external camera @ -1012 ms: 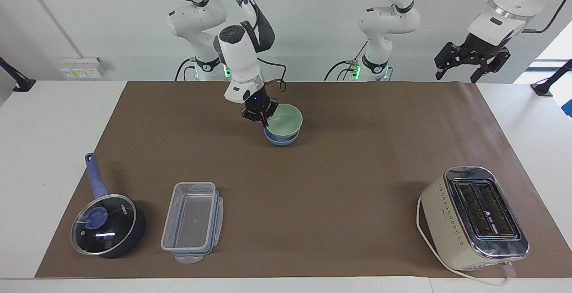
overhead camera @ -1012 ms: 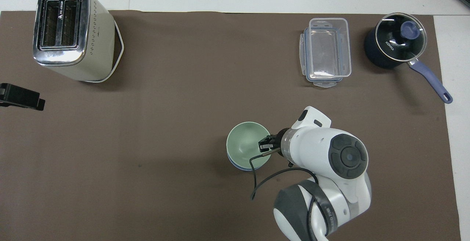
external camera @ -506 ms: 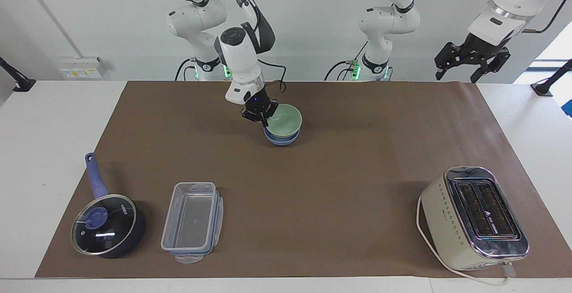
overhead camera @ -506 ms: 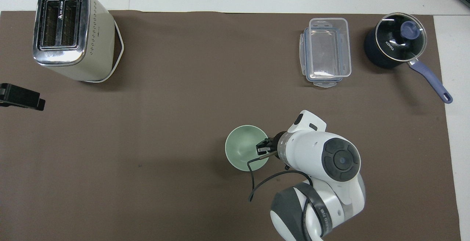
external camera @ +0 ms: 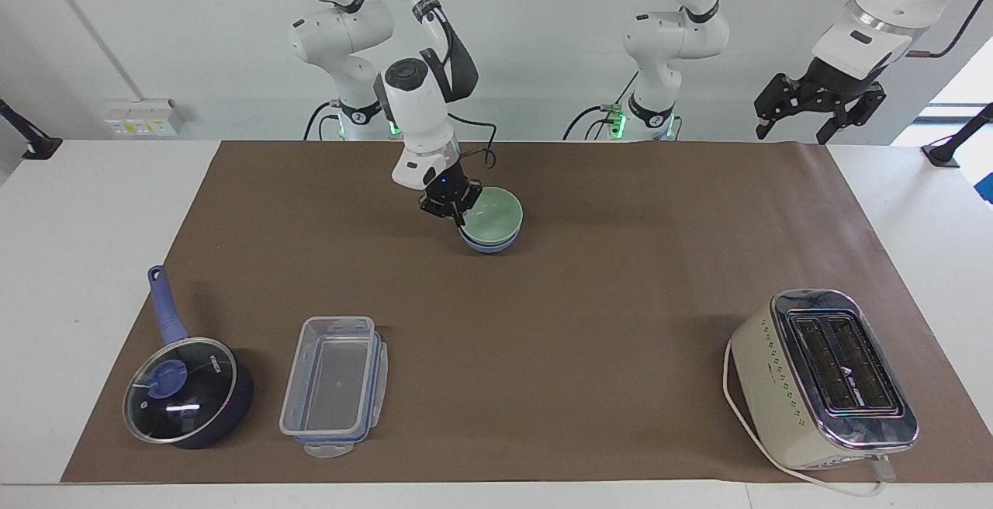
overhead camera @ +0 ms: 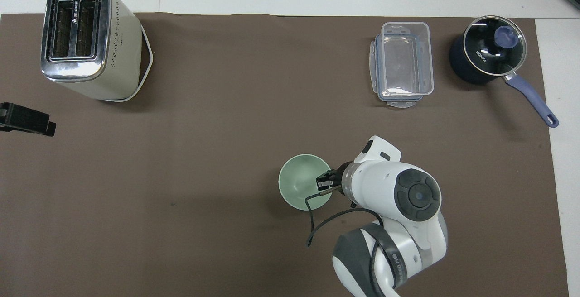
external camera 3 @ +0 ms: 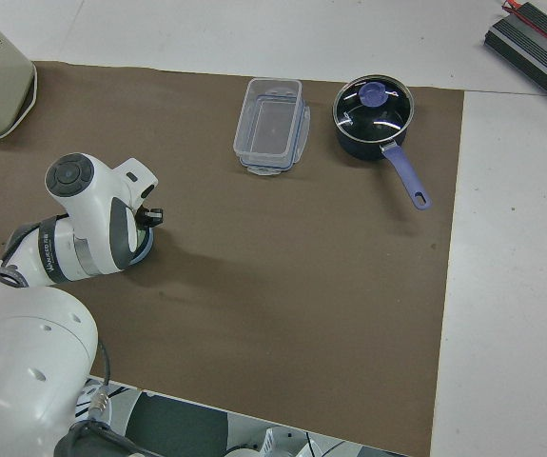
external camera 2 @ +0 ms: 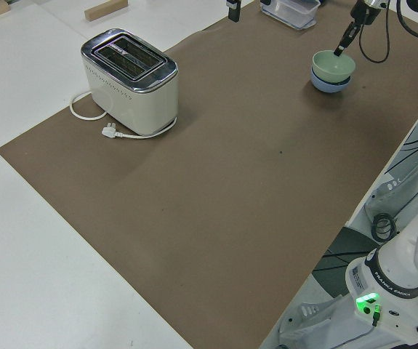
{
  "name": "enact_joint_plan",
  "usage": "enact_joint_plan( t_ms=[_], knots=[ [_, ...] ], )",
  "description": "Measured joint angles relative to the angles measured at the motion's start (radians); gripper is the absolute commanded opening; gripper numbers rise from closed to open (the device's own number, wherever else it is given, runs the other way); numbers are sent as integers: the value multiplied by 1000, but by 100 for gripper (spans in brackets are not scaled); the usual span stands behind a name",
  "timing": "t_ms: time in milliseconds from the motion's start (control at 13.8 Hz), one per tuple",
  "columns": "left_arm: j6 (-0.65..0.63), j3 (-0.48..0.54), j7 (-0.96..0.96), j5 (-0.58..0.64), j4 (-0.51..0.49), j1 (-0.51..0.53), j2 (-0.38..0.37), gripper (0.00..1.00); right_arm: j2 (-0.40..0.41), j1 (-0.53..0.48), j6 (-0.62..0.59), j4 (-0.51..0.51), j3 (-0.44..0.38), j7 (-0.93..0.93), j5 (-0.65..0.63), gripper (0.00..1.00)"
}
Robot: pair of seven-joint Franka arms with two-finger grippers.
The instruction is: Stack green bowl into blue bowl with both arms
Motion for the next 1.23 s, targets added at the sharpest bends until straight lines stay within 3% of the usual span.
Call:
enact_joint_plan(
  t_ms=[217,289,434,506,578,651,723,1012,1229],
  knots=[
    [0,-5,0,0,0,0,0,100,2,0,0,-1,0,0,0,3],
    [0,-6,0,0,0,0,0,100,2,0,0,-1,0,0,0,17],
    [0,-7,0,0,0,0,0,100,2,0,0,-1,0,1,0,33],
    [0,-7,0,0,0,0,0,100,2,0,0,-1,0,5,0,44],
    [0,-7,0,0,0,0,0,100,2,0,0,0,0,17,0,61],
    [0,-7,0,0,0,0,0,100,2,0,1,3,0,29,0,94],
    [0,-7,0,0,0,0,0,100,2,0,2,9,0,39,0,100],
    [0,-8,0,0,0,0,0,100,0,-40,-13,79,-3,51,0,100],
    [0,-10,0,0,0,0,0,100,-6,-109,-142,170,-10,52,0,100]
  ],
)
